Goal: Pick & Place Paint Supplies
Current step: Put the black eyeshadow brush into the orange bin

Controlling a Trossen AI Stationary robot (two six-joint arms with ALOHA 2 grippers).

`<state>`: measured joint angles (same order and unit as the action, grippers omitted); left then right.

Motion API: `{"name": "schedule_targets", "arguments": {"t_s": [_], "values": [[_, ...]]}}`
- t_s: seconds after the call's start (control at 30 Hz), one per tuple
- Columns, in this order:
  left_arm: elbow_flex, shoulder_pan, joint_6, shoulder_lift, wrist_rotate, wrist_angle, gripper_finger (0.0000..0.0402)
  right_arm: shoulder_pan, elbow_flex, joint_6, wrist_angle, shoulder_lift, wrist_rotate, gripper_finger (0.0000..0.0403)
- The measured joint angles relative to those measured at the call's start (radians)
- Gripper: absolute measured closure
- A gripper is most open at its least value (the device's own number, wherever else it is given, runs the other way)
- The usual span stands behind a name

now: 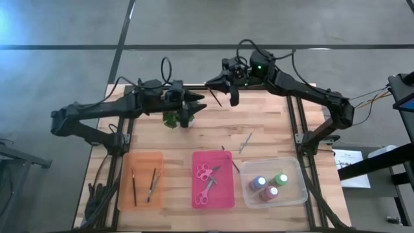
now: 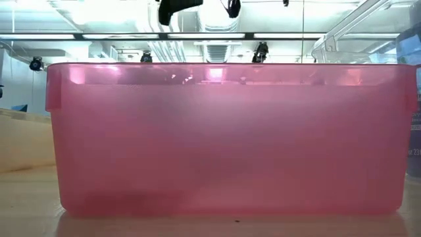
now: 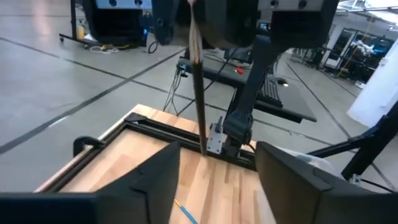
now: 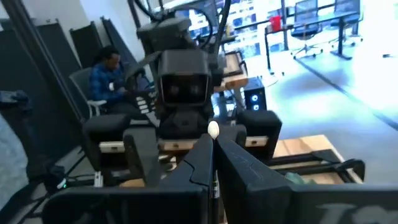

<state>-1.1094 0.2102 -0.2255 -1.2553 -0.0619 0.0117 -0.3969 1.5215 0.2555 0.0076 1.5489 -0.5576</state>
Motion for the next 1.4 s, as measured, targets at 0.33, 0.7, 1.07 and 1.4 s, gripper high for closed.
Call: {"name": "schedule_targets", "arguments": {"t_s": [0.33, 0.7, 1.07, 1.4], "values": [[-0.093, 0.000, 0.020, -0.095, -0.002, 0.013, 0.0210, 0.048, 0.000, 0.005, 0.059, 0.021, 0.007, 0.0396], [-0.188, -0.002, 0.020, -0.103, -0.010, -0.159, 0.0384, 0.052, 0.000, 0.002, 0.061, 0.018, 0.011, 0.0395], [-0.252, -0.004, 0.020, -0.097, -0.040, -0.441, 0.0384, 0.034, -0.001, 0.184, 0.075, 0.011, -0.068, 0.0342], [-0.303, -0.148, -0.225, 0.007, -0.146, -1.110, 0.0384, 0.034, 0.000, 0.205, 0.062, -0.011, -0.127, 0.0180]]}}
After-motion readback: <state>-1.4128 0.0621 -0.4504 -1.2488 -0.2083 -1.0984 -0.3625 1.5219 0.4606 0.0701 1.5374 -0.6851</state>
